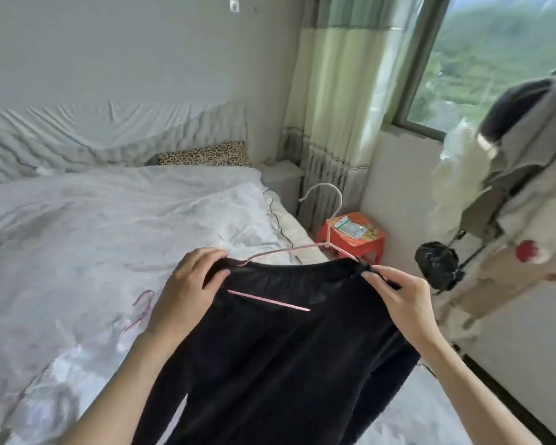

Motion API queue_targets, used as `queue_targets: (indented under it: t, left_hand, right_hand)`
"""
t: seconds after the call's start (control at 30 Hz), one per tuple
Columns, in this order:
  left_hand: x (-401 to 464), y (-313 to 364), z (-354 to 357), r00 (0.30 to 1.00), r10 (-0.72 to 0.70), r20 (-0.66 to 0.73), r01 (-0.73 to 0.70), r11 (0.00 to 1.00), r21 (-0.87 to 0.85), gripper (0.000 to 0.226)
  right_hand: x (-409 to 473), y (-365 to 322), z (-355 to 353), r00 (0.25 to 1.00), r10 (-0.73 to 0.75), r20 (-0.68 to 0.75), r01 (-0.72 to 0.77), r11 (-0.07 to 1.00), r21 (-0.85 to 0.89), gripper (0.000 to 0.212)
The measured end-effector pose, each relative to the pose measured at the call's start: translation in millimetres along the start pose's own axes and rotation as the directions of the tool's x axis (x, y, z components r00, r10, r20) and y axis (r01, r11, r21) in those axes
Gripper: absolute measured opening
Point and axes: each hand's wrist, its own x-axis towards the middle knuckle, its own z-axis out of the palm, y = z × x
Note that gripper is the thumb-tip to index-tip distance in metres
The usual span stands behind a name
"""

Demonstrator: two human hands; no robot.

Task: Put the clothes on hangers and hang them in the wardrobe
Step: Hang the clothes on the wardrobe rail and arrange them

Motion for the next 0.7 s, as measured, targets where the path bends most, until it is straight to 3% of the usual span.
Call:
queue_targets:
  t: [0.13,0.23,0.33,0.4,0.47,0.57,0.7]
  left_hand:
    - [34.2,75.8,42.4,0.975,0.22,0.01,-0.216,0.964,-0.152,0.025]
    - [46.3,135.6,69.1,0.964,0.263,0.034,-0.244,0.932,-0.267,0.012]
    - [56.1,203.8,76.1,0.956,0.289,0.048,-0.246,0.881,-0.405,0.004]
    - [62.6,254.7,70.2,0.942,0.332,0.054,-0.262,0.826,-0.499,0.007]
    - [65.4,304.8,62.5,0.908,0.415,0.065,-0.303,0.755,-0.581,0.01]
    - [54.7,375.7,56.5,0.831,0.554,0.043,-0.379,0.623,-0.684,0.009]
    - [30.5,461.9,55.4,0.752,0.659,0.012,-0.396,0.466,-0.791,0.012]
  right_hand:
    - [-30.8,9.3,-91.8,0.967,0.039,-0.252,-0.061,0.995,-0.079,0.017]
    - [-68.5,3.5,-151.7,0.902,-0.107,-0.419,-0.042,0.942,-0.332,0.013]
    - [-114.5,-9.7,-205.4,0.835,-0.302,-0.461,-0.095,0.744,-0.661,0.025]
    - [-144.0,-19.6,-236.2,0.817,-0.372,-0.441,-0.139,0.615,-0.776,0.033]
    - [-168.5,-32.7,-262.8,0.772,-0.384,-0.507,-0.178,0.636,-0.751,0.035]
    - [-199.4,-58.1,-303.5,0.637,-0.39,-0.666,-0.233,0.726,-0.648,0.037]
    - [-243.5,-88.4,-357.4,0.516,-0.389,-0.763,-0.341,0.724,-0.6,0.027]
